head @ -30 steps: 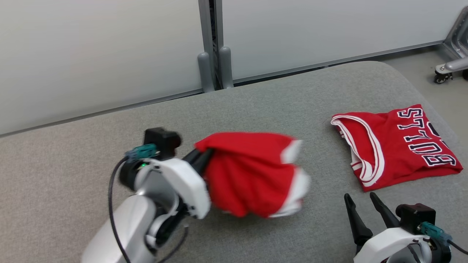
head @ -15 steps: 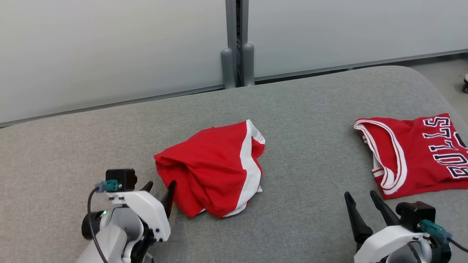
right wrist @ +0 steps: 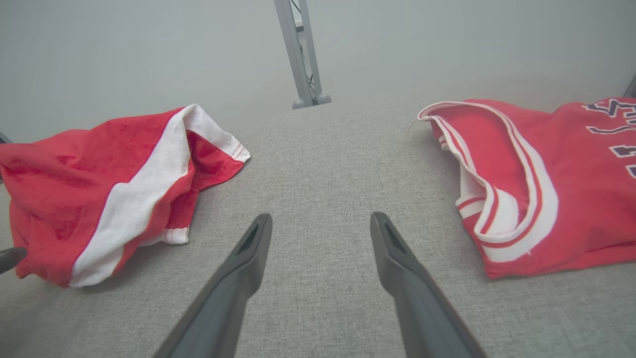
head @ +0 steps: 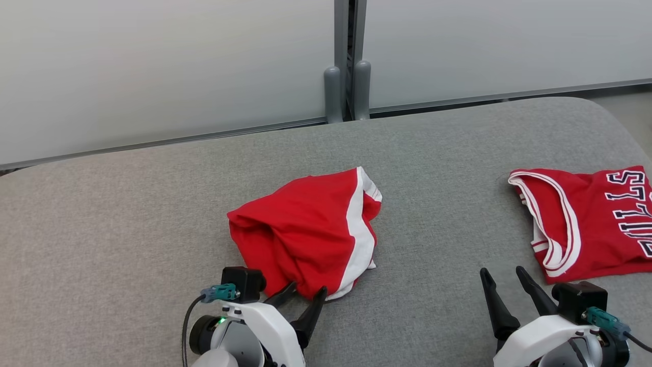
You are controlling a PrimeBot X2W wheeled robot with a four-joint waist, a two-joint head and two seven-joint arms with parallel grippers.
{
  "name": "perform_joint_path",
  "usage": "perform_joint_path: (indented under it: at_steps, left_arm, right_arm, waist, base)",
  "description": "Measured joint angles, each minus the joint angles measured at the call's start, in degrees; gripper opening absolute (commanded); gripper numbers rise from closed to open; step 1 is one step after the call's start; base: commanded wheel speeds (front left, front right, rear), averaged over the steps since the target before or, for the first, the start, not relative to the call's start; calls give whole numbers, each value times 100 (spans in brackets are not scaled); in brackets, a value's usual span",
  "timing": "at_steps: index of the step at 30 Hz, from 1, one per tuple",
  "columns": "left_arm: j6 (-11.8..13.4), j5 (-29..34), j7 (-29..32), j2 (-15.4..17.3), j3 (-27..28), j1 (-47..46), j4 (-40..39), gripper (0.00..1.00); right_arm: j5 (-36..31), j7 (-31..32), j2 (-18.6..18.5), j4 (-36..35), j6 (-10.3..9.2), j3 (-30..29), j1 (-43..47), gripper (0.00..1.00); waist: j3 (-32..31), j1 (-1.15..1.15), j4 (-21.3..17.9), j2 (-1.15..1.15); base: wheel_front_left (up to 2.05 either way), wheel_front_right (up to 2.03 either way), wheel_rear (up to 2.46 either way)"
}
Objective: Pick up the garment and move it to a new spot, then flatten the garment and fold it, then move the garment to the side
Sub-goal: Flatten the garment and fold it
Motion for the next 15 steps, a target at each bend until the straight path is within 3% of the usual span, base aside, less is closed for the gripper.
perform_joint_path:
  at_steps: [4, 11, 13, 14, 15]
  left_arm:
    - [224, 23, 7, -49, -21, 0, 40, 100]
    - [929, 109, -22, -129, 182, -171, 461, 100]
    - [953, 65, 56, -136, 197, -204, 499, 100]
    - [890, -7, 105, -145, 198, -204, 492, 53]
    - [802, -45, 132, -146, 177, -204, 470, 53]
  right_arm:
    - [-7, 9, -2, -3, 0, 18, -3, 100]
    - [-5, 8, -3, -1, 0, -1, -36, 100]
    - [-5, 4, -3, 5, 0, -22, -35, 100]
    - [-5, -3, -4, 7, 0, -29, -34, 100]
    - [-5, -7, -3, 9, 0, -26, -34, 100]
  waist:
    - [28, 0, -110, 0]
    - [106, 0, -379, 0]
    - [123, 0, -427, 0]
    - [129, 0, -441, 0]
    - [131, 0, -450, 0]
  base:
    - [0, 0, 0]
    - [0, 0, 0]
    - [0, 0, 0]
    - [0, 0, 0]
    - [0, 0, 0]
